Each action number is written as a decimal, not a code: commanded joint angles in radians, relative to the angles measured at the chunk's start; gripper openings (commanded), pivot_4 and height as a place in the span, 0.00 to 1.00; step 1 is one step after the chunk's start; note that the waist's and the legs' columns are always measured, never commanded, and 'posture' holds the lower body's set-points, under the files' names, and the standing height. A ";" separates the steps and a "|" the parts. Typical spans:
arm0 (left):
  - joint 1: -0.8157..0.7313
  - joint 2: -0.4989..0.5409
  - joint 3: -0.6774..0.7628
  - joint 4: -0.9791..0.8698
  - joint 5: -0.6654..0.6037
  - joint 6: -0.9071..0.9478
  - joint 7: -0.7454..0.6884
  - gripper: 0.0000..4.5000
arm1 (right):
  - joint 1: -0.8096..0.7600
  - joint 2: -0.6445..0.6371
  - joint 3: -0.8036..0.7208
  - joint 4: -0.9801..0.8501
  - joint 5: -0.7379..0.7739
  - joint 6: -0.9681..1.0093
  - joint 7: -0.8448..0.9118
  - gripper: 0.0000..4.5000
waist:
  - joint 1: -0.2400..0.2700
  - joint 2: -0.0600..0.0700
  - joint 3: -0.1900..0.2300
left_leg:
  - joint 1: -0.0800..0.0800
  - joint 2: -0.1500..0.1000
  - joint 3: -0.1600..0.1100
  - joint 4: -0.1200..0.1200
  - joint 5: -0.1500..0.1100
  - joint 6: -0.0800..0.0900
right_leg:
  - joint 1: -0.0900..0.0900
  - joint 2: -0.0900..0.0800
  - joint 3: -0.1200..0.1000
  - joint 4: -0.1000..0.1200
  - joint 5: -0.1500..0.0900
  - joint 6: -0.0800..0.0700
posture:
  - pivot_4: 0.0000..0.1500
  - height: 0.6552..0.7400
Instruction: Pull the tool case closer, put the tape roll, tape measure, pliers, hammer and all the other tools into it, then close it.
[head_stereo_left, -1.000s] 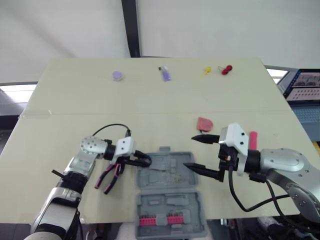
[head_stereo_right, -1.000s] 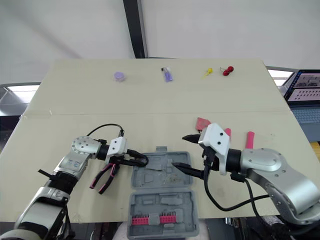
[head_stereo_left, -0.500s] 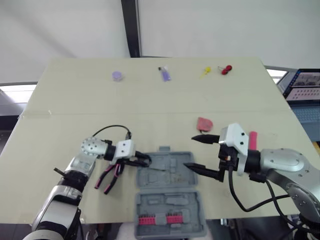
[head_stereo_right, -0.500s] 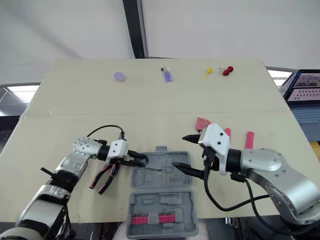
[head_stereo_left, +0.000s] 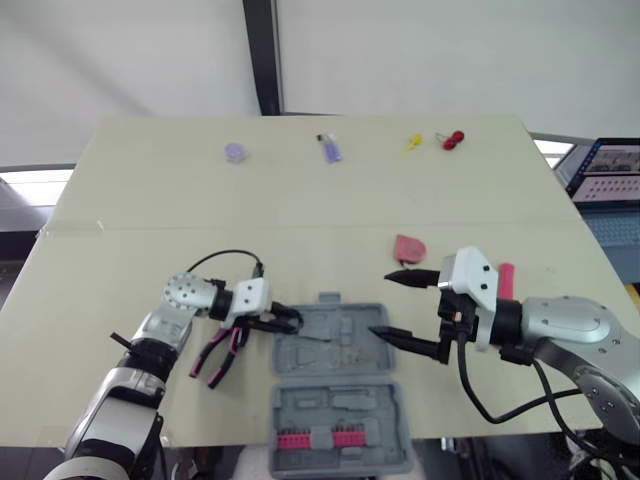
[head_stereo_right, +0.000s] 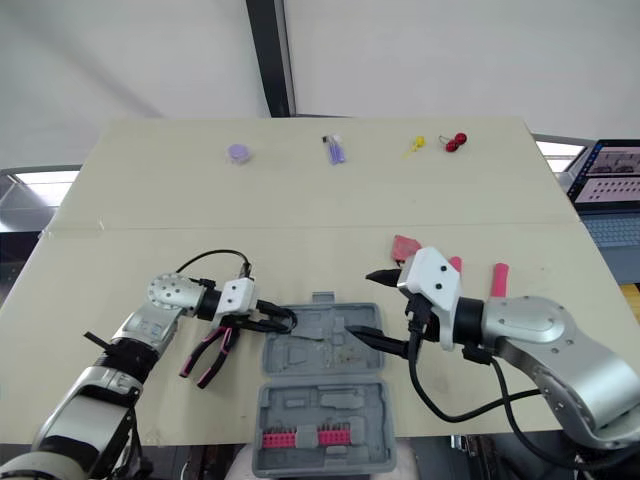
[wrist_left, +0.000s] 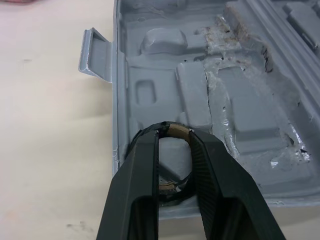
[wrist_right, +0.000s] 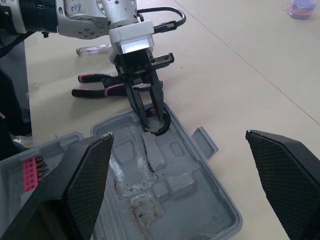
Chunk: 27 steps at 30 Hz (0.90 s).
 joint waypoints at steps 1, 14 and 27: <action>0.021 0.024 0.049 -0.179 -0.117 0.229 -0.033 0.23 | 0.008 0.004 -0.058 0.004 0.031 -0.017 0.015 1.00 | 0.000 0.000 0.000 | 0.000 0.000 0.000 0.000 0.000 0.000 | 0.000 0.000 0.000 0.000 0.000 0.000 | 1.00 1.00; 0.280 0.361 0.502 -0.407 -0.211 0.619 0.250 0.50 | 0.275 -0.041 -0.402 0.497 -0.070 -0.195 0.160 1.00 | 0.000 -0.003 0.002 | 0.001 0.000 -0.001 -0.009 0.000 0.000 | -0.001 0.000 0.000 -0.001 0.000 0.000 | 1.00 1.00; 0.778 0.278 1.042 -0.387 -0.232 0.572 0.571 0.99 | 0.187 0.042 -0.511 1.146 -0.274 -0.554 0.001 1.00 | -0.011 -0.003 0.002 | 0.005 0.001 0.004 -0.012 0.000 0.000 | -0.001 0.000 0.003 -0.002 0.000 0.000 | 1.00 1.00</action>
